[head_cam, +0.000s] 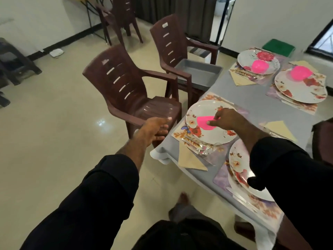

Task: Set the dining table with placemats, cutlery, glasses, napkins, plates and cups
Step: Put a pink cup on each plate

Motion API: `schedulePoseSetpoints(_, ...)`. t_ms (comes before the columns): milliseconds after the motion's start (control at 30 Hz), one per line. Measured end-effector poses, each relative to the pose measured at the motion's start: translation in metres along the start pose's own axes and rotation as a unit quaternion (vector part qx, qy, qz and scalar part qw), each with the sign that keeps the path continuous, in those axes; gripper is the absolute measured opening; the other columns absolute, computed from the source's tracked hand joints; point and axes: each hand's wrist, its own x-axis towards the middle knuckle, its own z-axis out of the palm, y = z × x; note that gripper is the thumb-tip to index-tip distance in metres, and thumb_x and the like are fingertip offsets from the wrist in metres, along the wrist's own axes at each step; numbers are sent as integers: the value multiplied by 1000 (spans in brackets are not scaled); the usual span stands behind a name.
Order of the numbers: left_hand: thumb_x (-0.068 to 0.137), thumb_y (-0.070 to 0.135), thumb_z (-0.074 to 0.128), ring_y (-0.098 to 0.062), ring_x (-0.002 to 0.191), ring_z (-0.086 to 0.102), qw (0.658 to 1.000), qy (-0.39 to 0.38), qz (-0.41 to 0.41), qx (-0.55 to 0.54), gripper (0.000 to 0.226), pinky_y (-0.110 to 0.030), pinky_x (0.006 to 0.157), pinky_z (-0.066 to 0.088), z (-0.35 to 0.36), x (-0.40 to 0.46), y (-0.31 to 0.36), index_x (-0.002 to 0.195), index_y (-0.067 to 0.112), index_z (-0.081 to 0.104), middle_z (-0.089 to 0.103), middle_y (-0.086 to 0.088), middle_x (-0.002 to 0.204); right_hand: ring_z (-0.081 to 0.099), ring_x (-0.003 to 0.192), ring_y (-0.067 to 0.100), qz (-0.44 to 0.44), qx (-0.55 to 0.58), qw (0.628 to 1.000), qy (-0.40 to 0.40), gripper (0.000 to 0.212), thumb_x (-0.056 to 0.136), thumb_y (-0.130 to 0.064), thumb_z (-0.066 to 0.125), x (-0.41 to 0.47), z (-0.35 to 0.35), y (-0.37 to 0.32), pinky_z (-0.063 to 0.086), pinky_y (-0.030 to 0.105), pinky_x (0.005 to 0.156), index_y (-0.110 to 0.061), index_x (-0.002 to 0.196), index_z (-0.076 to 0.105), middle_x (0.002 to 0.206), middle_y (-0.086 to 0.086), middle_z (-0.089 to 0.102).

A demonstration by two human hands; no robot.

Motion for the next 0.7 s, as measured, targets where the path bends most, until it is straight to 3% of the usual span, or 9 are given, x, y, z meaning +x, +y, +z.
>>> schedulePoseSetpoints(167,93,39,80,-27,111,70,991,-82,-16,102,35,-51,102,58,26,59,17,117,16,69,71,-10,120,65,83,21,68,-32,995,-62,60,83,-65,77,44,29,46,51,31,75,-9,105,77,82,-3,66)
schedulePoseSetpoints(267,95,36,79,-26,108,70,982,-112,-26,149,30,-48,99,59,32,90,34,114,14,72,73,-9,117,64,81,21,88,-60,990,-94,61,77,-68,80,68,48,67,47,31,73,-10,98,79,82,0,67)
schedulePoseSetpoints(367,97,36,78,-21,100,72,982,-118,-20,149,29,-39,83,60,33,117,54,114,13,73,75,-6,111,60,75,18,114,-69,984,-119,62,69,-67,86,86,58,73,50,33,73,-12,96,74,78,-4,60)
schedulePoseSetpoints(533,88,44,84,-22,97,69,984,-126,-33,119,42,-40,78,57,41,172,73,116,14,74,74,-8,111,63,95,24,150,-127,961,-192,82,44,-62,88,98,68,80,59,44,92,-20,112,69,98,-2,61)
schedulePoseSetpoints(633,87,47,84,-21,95,71,970,-177,-39,161,49,-40,80,58,59,202,84,119,12,74,76,-8,111,66,104,24,177,-110,948,-243,96,47,-50,95,92,68,67,57,44,97,-17,131,64,114,0,67)
schedulePoseSetpoints(700,91,47,81,-22,101,73,958,-215,-36,187,46,-38,80,58,72,217,93,120,13,72,76,-6,115,65,98,22,202,-98,942,-250,96,51,-47,97,90,63,57,58,42,95,-16,136,62,107,-3,67)
